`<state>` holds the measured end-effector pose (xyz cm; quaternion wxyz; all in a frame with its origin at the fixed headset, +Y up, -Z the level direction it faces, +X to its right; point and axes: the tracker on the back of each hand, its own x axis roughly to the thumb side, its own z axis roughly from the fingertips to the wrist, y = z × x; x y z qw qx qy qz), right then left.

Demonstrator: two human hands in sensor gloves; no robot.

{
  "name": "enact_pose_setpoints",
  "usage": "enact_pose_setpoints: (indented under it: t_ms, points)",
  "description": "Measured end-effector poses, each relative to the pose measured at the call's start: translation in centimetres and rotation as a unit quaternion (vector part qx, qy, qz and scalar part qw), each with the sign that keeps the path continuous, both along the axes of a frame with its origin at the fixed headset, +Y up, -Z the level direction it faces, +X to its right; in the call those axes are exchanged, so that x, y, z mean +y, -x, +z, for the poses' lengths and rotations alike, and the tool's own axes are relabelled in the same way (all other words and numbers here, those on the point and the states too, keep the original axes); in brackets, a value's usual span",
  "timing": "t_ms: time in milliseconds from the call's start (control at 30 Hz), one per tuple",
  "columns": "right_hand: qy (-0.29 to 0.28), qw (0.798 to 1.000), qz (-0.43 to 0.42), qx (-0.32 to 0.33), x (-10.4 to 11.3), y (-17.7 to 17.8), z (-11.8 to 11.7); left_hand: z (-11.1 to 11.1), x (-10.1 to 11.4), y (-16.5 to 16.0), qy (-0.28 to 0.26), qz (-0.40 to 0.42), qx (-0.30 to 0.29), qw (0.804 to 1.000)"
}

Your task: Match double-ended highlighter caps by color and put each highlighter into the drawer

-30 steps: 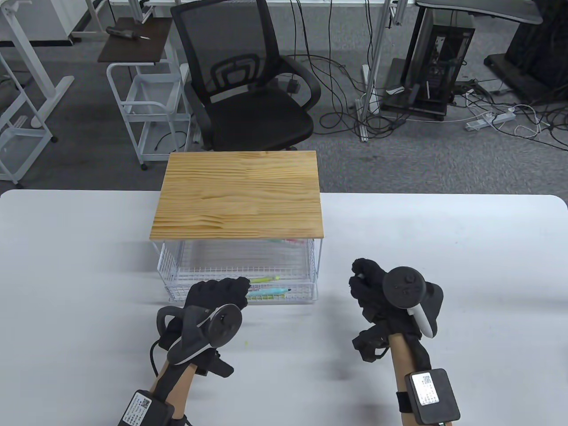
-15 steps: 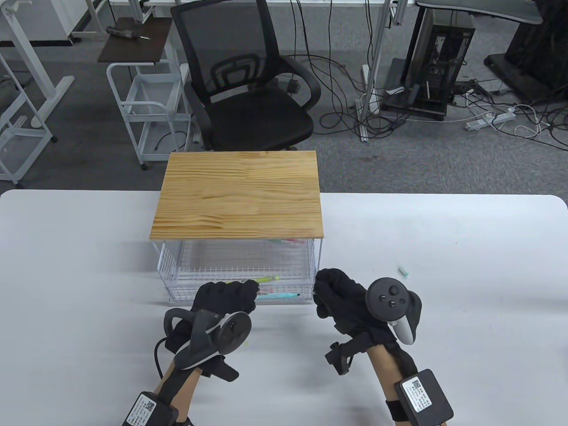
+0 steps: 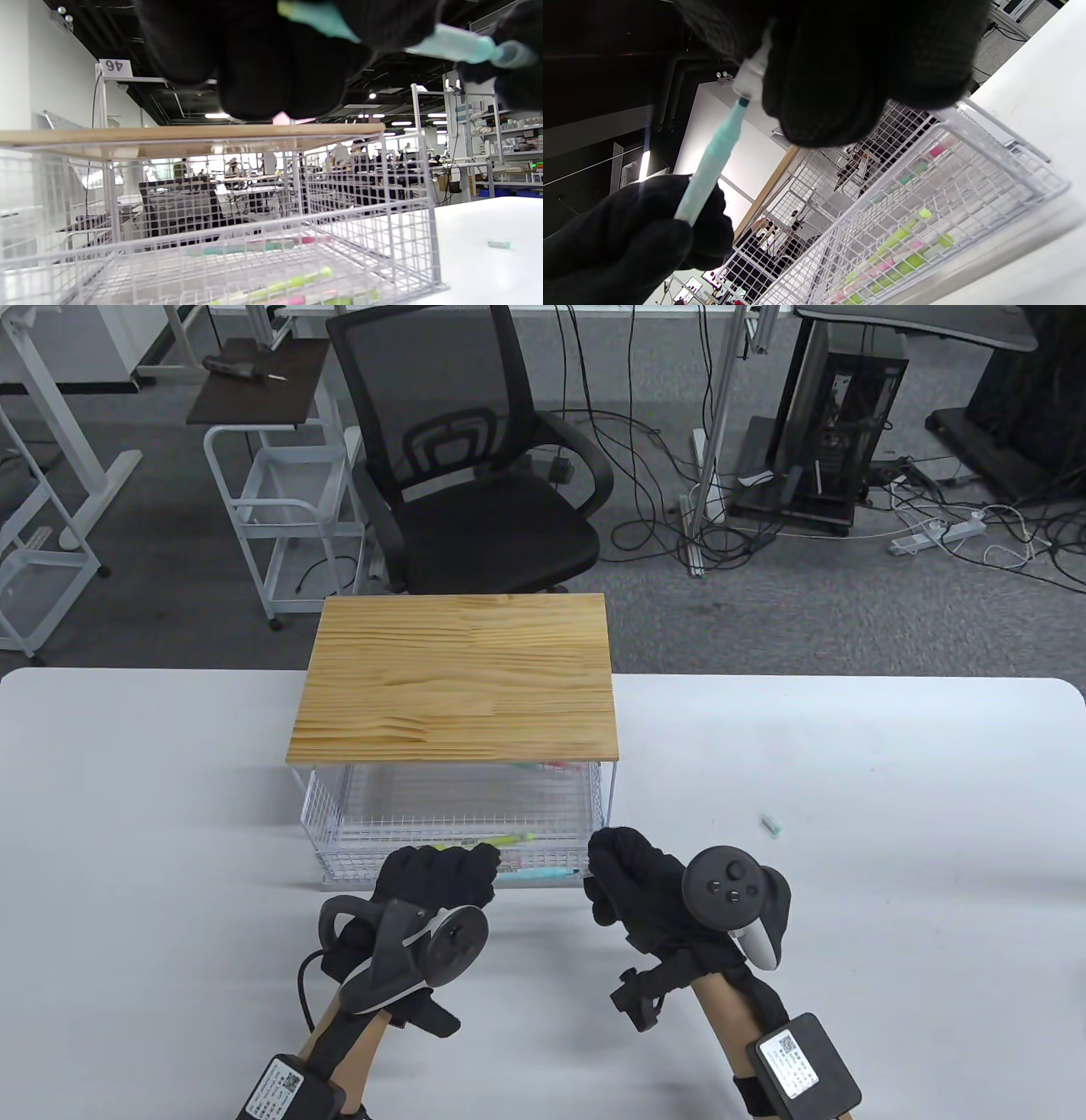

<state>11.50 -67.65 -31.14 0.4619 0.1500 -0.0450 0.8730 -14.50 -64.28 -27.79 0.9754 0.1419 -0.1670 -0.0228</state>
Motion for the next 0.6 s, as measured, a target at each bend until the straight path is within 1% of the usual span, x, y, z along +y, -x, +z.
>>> enact_pose_setpoints:
  t_ms: [233,467,600]
  points:
    - [-0.009,1.000,-0.004,0.005,-0.1,0.6,0.4,0.2,0.0,-0.4,-0.007,-0.005,-0.006,1.000]
    - [-0.014,1.000,-0.002,0.025,-0.1,1.4,0.9,0.4,0.2,-0.5,-0.015,-0.006,-0.011,1.000]
    - [-0.018,0.999,0.008,0.043,-0.1,1.6,0.9,0.4,0.2,-0.3,-0.011,-0.001,-0.010,1.000]
